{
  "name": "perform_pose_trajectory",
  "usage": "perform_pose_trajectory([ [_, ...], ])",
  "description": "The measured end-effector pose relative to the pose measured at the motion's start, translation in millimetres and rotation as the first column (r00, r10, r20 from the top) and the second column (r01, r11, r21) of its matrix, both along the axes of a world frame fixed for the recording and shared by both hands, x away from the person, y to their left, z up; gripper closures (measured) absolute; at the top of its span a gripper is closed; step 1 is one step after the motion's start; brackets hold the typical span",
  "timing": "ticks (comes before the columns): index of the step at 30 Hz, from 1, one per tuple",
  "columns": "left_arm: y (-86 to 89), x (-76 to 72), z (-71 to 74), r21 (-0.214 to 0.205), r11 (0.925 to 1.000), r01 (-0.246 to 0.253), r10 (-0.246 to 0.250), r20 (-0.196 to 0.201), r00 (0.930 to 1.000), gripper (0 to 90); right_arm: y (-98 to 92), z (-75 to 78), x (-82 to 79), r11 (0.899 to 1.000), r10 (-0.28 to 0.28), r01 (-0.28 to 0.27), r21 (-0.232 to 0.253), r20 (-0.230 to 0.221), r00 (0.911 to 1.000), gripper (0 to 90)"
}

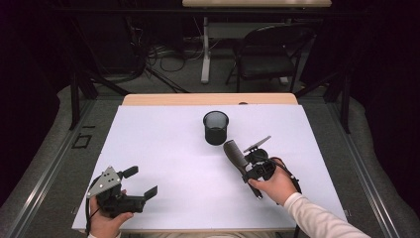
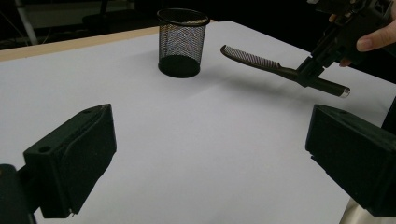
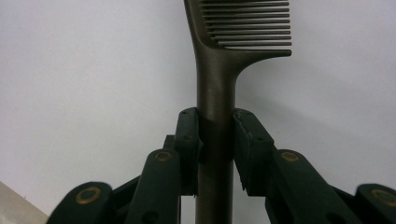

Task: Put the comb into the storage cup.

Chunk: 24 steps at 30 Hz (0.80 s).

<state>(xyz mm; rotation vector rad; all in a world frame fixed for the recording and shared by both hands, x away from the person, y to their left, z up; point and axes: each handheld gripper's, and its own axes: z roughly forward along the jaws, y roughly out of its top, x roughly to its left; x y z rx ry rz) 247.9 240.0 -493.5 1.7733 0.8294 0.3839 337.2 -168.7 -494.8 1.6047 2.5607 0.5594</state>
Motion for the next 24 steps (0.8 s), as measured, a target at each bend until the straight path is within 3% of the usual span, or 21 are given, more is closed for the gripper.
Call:
perform_pose_trajectory([
  [8, 0.0, -0.1, 0.0, -0.001, 1.0000, 0.000, 0.000, 0.000, 1.0000, 2.0, 0.2, 5.3, -2.1, 1.000, 0.015, -0.015, 0.005, 0.041, 0.9990, 72.9],
  [10, 0.0, -0.1, 0.0, 0.000, 1.0000, -0.001, 0.001, 0.001, 1.0000, 2.0, 1.1, 5.2, -3.1, 0.999, 0.010, -0.012, 0.032, 0.069, 0.9975, 72.8],
  [24, -0.2, 0.1, -0.4, 0.001, 1.0000, -0.003, 0.003, 0.000, 1.0000, 2.2, 2.8, 14.4, -6.4, 0.999, 0.036, -0.039, 0.023, 0.120, 0.9921, 72.8],
])
